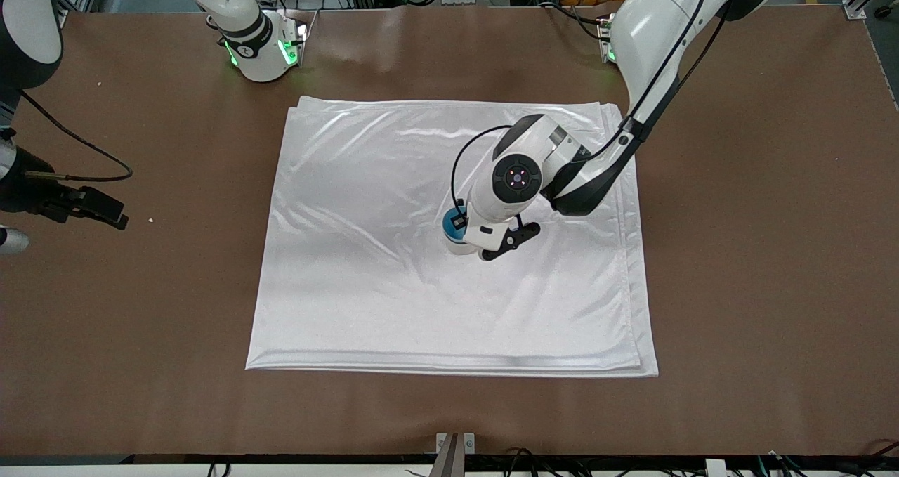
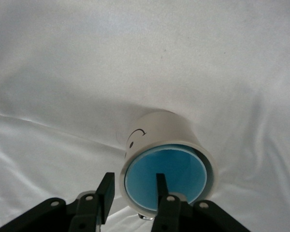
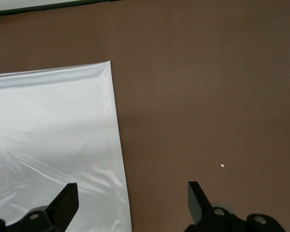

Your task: Place blue cup into white mug on cloth

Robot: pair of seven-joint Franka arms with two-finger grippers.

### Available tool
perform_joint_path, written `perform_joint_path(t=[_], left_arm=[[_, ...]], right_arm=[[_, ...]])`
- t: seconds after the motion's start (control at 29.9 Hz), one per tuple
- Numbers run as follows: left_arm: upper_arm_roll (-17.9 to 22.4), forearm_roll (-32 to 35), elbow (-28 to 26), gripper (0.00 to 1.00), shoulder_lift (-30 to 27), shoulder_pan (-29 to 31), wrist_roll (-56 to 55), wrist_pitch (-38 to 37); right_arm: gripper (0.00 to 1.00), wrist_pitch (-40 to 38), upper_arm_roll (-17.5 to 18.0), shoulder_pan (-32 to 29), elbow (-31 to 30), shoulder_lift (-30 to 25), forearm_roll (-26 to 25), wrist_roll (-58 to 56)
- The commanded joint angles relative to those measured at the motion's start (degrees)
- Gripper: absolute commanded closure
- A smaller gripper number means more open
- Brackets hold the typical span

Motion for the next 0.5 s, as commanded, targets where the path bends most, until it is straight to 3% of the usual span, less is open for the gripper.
perform_joint_path(t=[0.0,0.27,0.47], left_arm=[[0.33,-1.12,0.4,0.0,-0.86,-0.25,0.65,-0.63],[0.33,-0.77,0.4,0.0,-2.7,0.89,0.47,-2.65],[0.42,-0.06,0.31,0.0,-4.46,5.1,2.05,-4.93]], right_arm=[[0.0,1.88,0.3,-0.35,-4.26,-2.85,-0.36,-1.11],[0.0,0.65,0.3,-0.17,-4.69,-2.94,-0.28,-2.51],[0.0,0.12,0.38,0.53,-6.71,-4.69,-0.19,-3.05]])
